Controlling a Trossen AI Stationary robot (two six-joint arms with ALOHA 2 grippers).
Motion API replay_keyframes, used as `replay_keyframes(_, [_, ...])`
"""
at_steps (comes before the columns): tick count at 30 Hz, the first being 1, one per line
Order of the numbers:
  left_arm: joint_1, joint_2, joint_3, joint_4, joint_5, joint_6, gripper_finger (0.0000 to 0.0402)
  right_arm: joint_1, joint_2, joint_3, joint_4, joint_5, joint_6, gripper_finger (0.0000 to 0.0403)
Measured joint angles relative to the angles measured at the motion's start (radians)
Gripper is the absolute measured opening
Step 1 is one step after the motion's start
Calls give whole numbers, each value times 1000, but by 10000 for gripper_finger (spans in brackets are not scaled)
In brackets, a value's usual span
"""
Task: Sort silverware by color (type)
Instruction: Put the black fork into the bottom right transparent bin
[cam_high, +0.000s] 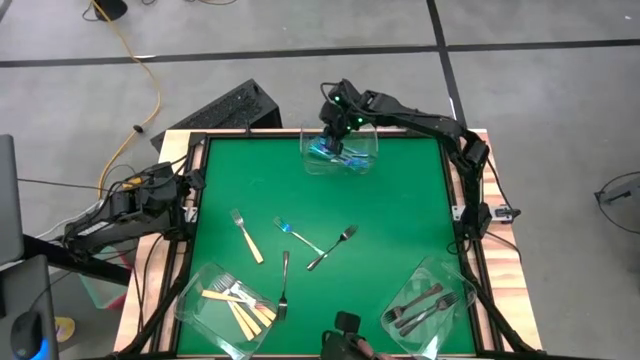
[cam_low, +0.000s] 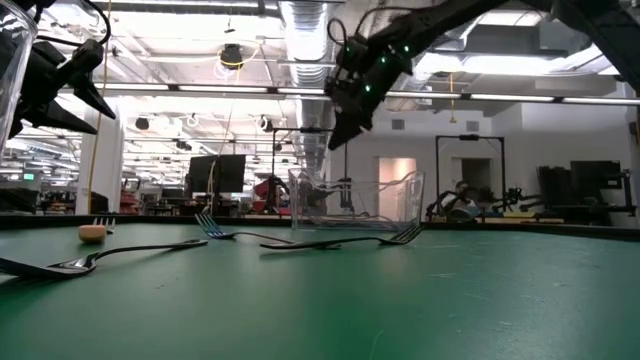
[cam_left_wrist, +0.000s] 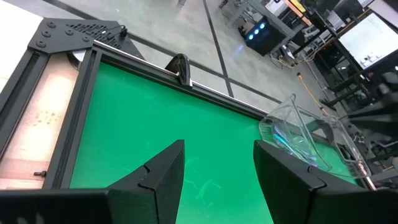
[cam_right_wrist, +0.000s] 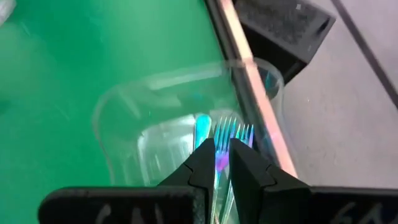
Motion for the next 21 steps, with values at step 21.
replay_keyframes(21, [0, 0, 0, 0, 27, -16, 176, 161, -2, 225, -52, -103, 76, 67])
